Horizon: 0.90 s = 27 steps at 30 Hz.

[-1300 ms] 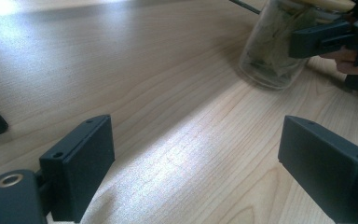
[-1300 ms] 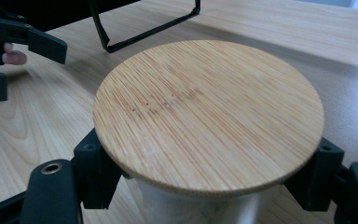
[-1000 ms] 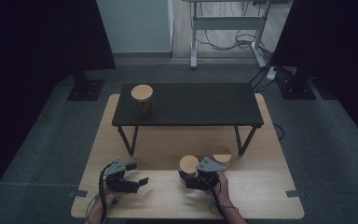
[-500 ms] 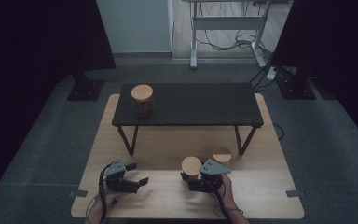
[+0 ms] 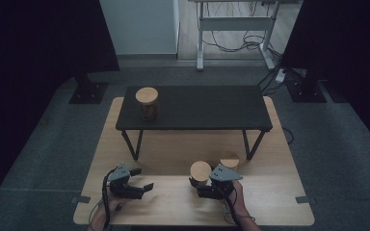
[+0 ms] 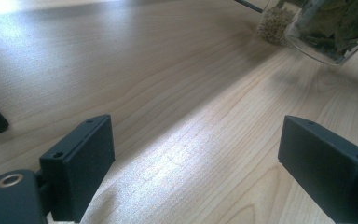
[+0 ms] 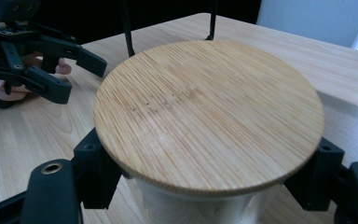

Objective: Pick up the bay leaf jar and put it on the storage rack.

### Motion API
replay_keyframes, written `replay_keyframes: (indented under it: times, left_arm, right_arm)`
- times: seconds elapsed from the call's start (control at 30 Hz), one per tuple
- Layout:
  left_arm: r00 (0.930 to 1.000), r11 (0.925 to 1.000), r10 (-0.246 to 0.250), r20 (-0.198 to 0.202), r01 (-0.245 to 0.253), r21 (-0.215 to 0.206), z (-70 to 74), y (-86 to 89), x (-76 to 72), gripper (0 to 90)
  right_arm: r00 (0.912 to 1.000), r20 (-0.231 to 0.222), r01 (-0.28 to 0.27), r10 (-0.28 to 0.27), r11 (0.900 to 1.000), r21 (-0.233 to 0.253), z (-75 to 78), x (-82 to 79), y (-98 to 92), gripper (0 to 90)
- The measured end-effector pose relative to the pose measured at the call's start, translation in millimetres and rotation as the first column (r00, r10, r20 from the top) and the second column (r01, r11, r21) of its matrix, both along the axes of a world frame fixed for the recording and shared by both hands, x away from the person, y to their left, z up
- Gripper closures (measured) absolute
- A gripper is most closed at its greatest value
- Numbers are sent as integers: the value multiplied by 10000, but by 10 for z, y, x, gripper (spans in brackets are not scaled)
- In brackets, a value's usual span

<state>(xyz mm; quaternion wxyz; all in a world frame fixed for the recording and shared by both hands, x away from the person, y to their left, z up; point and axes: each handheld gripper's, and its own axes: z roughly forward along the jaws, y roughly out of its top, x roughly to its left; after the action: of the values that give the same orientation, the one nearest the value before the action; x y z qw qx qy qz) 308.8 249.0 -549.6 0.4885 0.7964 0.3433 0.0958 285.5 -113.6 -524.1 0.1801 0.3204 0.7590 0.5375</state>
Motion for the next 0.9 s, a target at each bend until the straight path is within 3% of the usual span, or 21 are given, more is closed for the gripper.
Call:
replay_keyframes:
  times: [0.2, 0.9]
  left_arm:
    - [10000, 10000, -5, -7, 5, 8, 0, 0, 1, 101]
    - [10000, 10000, 3, -4, -3, 34, 0, -3, 1, 100]
  right_arm:
    - [9994, 147, -302, 302, 9995, 4, 57, -24, -34, 245]
    - [9970, 567, -541, 533, 9984, 131, 214, -85, -132, 245]
